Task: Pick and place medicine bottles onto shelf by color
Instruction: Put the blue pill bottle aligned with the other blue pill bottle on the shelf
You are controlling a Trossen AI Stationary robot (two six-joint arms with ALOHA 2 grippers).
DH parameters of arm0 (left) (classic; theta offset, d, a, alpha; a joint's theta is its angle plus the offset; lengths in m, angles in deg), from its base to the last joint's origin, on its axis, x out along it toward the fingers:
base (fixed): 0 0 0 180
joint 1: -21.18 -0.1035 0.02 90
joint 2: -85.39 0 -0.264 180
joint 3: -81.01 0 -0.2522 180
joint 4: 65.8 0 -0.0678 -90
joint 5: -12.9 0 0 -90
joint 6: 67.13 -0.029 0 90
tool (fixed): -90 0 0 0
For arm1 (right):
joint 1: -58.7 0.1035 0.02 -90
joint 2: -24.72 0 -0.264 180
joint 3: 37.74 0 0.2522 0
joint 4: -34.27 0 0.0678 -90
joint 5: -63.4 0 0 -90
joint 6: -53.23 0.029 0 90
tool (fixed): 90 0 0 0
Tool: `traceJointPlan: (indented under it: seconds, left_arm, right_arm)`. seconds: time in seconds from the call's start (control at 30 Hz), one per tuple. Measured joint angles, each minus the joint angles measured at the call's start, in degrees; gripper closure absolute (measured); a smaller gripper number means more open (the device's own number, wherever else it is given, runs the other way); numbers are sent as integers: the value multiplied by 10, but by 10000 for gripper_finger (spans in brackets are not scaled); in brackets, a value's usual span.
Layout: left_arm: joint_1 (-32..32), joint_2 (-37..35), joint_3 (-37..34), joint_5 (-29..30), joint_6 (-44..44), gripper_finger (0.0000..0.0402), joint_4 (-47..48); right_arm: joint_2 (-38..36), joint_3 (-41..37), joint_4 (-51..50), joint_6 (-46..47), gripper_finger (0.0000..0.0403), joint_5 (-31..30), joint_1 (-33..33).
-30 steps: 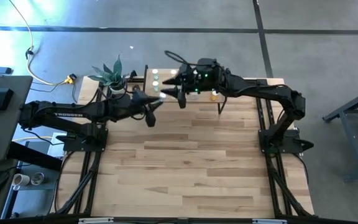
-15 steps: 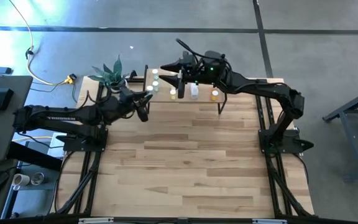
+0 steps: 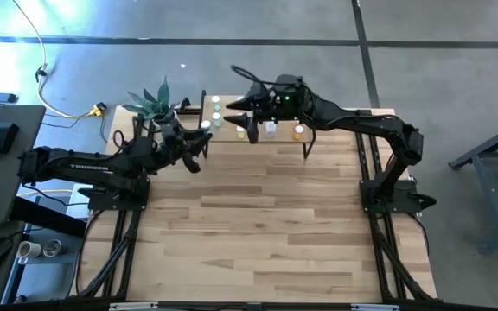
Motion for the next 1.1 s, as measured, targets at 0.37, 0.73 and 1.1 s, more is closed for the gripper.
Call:
traceJointPlan:
  seconds: [0.37,0.73,1.1]
  left_arm:
    - [0,0,0,-99,31,309,-44]
    - [0,4,13,-170,24,309,-59]
    - [1,59,55,-179,-14,309,-57]
  right_arm:
    - [1,0,-81,31,219,42,35]
    - [13,0,-104,43,219,63,54]
    - [18,0,-102,57,219,64,56]
